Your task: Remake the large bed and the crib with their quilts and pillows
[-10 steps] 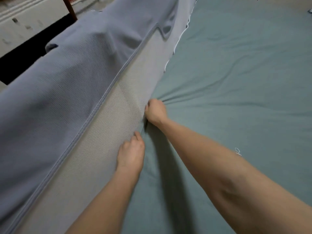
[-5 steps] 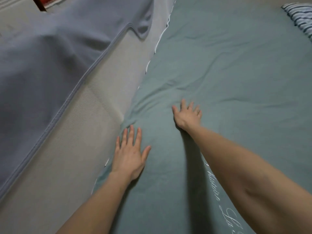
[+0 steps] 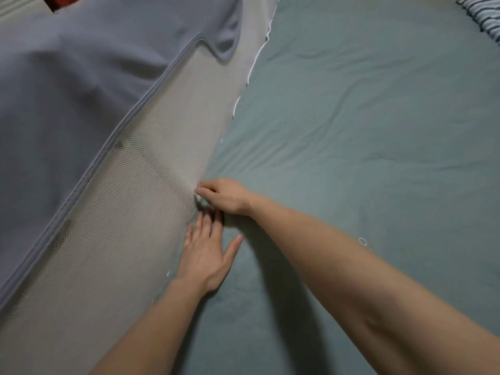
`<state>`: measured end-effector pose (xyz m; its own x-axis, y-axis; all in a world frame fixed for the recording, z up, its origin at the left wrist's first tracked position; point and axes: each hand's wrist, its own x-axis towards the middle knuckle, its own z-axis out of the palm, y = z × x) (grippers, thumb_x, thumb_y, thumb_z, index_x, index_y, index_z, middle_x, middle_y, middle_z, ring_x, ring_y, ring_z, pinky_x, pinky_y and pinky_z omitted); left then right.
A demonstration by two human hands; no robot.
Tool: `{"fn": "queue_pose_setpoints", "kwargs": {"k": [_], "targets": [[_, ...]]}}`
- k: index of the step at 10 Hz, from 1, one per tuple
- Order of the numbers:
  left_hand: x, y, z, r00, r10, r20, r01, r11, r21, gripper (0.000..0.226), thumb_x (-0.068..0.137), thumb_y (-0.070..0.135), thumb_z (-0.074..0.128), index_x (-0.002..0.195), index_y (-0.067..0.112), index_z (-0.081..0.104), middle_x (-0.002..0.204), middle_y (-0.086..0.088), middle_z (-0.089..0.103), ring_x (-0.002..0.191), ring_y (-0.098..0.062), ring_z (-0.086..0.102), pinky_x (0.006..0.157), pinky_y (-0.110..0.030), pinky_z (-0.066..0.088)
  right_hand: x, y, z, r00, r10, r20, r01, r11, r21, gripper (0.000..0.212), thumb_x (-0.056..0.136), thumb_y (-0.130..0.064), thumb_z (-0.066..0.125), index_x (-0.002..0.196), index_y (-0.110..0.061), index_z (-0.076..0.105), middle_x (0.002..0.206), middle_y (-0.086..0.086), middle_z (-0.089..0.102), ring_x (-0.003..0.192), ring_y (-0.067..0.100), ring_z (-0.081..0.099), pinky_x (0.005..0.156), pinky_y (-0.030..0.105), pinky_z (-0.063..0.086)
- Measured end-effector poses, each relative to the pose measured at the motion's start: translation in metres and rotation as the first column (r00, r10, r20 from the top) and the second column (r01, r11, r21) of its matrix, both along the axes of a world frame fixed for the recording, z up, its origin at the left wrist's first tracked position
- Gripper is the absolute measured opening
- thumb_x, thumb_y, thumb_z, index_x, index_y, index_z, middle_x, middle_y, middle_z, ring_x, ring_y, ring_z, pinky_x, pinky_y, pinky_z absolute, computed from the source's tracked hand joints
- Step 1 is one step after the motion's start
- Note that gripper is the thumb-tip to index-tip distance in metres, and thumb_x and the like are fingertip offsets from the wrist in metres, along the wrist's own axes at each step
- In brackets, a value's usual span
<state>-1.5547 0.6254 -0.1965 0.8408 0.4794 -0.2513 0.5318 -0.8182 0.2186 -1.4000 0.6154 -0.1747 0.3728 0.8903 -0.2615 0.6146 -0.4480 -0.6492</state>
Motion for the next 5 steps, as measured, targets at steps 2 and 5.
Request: {"fn": "queue_pose_setpoints", "kwargs": {"k": [2,5], "targets": [[-0.019,-0.012,0.017,0.981,0.079,-0.174,-0.077,0.997,0.020,0.086,0.092,0.067,0.016,0.152,0.013,-0.011,0.160,-0.010,-0.009,0.148,-0.023,-0.003,0.119,-0.041,0.005,-0.014,-0.040,-0.016,0.815,-0.472,0.338,0.522,0.850,-0.071,0.061,0.100,-0.044,0.030,0.150,-0.010,0.023,0.158,0.016,0.013,0.147,0.026,0.008,0.119,0.039,0.002],[-0.053,-0.053,0.100,0.909,-0.083,-0.408,0.094,0.996,0.006,0.040,0.094,0.039,0.043,0.122,0.012,0.054,0.132,-0.014,0.056,0.121,-0.029,0.054,0.099,-0.034,0.045,-0.080,-0.150,0.079,0.958,-0.286,0.033,0.288,0.955,-0.073,0.029,0.097,-0.024,0.046,0.107,-0.004,0.065,0.114,0.017,0.066,0.107,0.031,0.059,0.084,0.033,0.044]]}}
